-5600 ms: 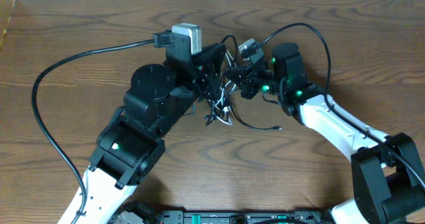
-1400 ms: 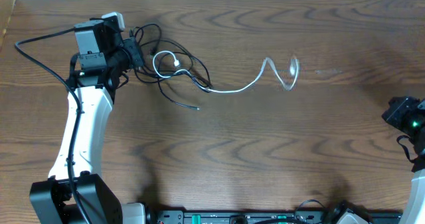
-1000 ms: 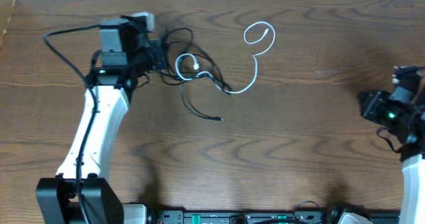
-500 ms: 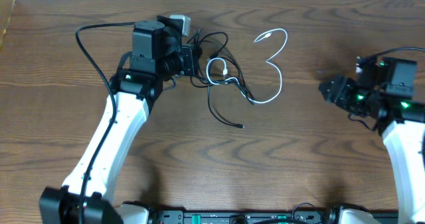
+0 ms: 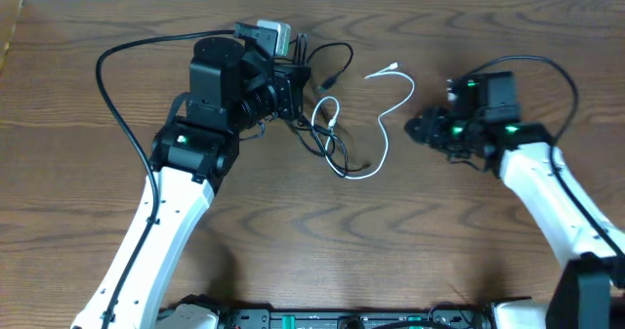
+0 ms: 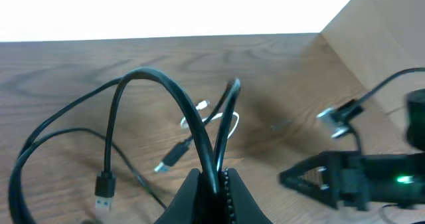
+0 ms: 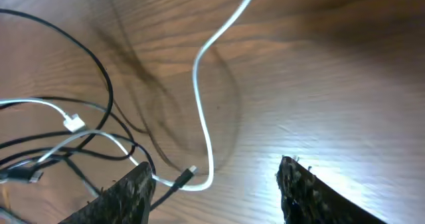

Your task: Untangle cables

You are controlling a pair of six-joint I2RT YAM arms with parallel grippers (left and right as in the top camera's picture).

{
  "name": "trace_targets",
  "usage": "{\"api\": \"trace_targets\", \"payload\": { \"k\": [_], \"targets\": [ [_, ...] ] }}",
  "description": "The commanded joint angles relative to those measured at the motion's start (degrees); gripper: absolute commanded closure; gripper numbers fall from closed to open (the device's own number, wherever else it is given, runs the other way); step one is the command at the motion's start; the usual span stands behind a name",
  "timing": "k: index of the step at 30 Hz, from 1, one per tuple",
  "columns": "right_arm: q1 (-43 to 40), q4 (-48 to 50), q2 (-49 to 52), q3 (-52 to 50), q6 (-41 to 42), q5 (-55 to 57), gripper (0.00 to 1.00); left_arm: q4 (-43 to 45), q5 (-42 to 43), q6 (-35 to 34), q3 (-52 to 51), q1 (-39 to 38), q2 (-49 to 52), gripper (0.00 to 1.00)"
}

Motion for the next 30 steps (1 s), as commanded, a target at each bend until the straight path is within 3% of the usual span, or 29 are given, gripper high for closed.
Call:
{"api": "trace_targets", "payload": {
  "k": [1,20,22,23,25,30],
  "targets": [
    [4.5,3.3,3.6,0.6,5.7,1.9,0.43,2.1,0.9,-0.7,-0.2,-0.1,-2.4,0.92],
    [12.7,11.8,17.0,0.6,12.3,3.3,0.46,3.3,1.0,-2.3,-0.2,-0.1,-5.3,0.92],
    [12.9,12.4,17.4,0.6,12.3,3.3,0.54,3.3,0.9,-2.5,-0.2,-0.1,-5.6,0.92],
    [13.1,12.8,17.6,0.6,12.3,3.3,0.65,3.3,1.0,-2.5,-0.2,-0.1,-5.7,0.92],
    [13.5,14.0,17.6,0.6,12.3,2.8,0.99,3.3,0.9,-2.5,-0.2,-0.1,-5.7,0.92],
    [14.2,21.9,17.4,0.6,12.3,-3.9,0.99,2.4,0.7,-2.2,-0.2,-0.1,-5.5,0.92]
  ]
}}
